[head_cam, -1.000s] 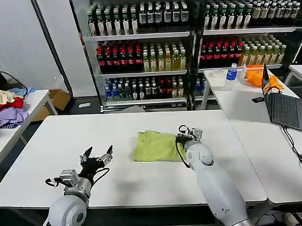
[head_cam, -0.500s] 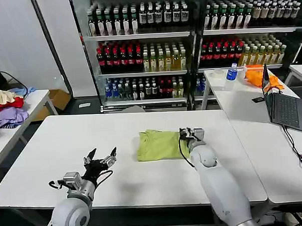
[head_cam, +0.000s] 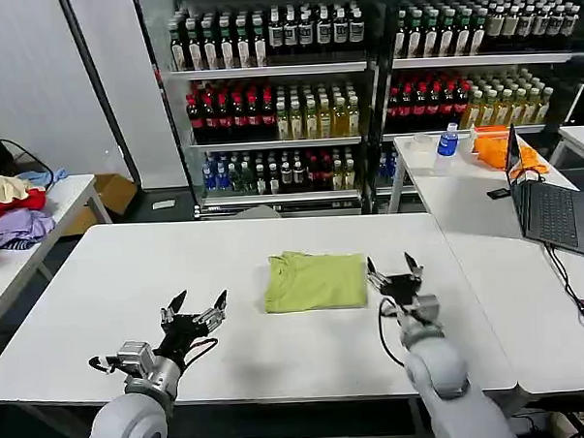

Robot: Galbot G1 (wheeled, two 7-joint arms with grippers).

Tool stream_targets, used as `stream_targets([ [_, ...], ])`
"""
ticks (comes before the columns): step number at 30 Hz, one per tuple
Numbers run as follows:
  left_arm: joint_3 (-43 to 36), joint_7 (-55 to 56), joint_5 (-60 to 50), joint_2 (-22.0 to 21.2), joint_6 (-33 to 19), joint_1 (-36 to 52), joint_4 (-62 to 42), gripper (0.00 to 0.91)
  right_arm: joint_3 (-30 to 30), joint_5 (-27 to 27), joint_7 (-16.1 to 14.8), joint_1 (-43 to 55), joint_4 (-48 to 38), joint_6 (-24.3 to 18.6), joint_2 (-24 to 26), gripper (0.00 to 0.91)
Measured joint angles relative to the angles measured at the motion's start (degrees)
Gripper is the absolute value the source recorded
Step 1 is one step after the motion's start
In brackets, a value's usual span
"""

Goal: Fold and organize the clothes.

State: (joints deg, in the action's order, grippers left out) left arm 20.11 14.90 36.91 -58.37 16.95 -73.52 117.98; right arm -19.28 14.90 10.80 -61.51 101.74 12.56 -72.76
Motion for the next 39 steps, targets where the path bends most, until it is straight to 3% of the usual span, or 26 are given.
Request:
stream_targets([
  [8,1.1,-1.4,-1.8,0.8,-0.3,-2.6,2.5,0.907,-4.9,-4.0,-0.2,-14.4,12.2,-3.2,0.4,0.907],
  [15,1.8,-2.9,-3.7,0.6,-0.5,-5.3,4.6,0.907,-7.5,-5.9,0.1,-21.4,18.1,-4.8,0.3,0.907],
  [39,2.2,-5.8,-6.0,1.1,-0.1,-9.1,8.2,0.907,-10.4,-10.1,0.5,-29.7,25.5,-6.6,0.4,0.907],
])
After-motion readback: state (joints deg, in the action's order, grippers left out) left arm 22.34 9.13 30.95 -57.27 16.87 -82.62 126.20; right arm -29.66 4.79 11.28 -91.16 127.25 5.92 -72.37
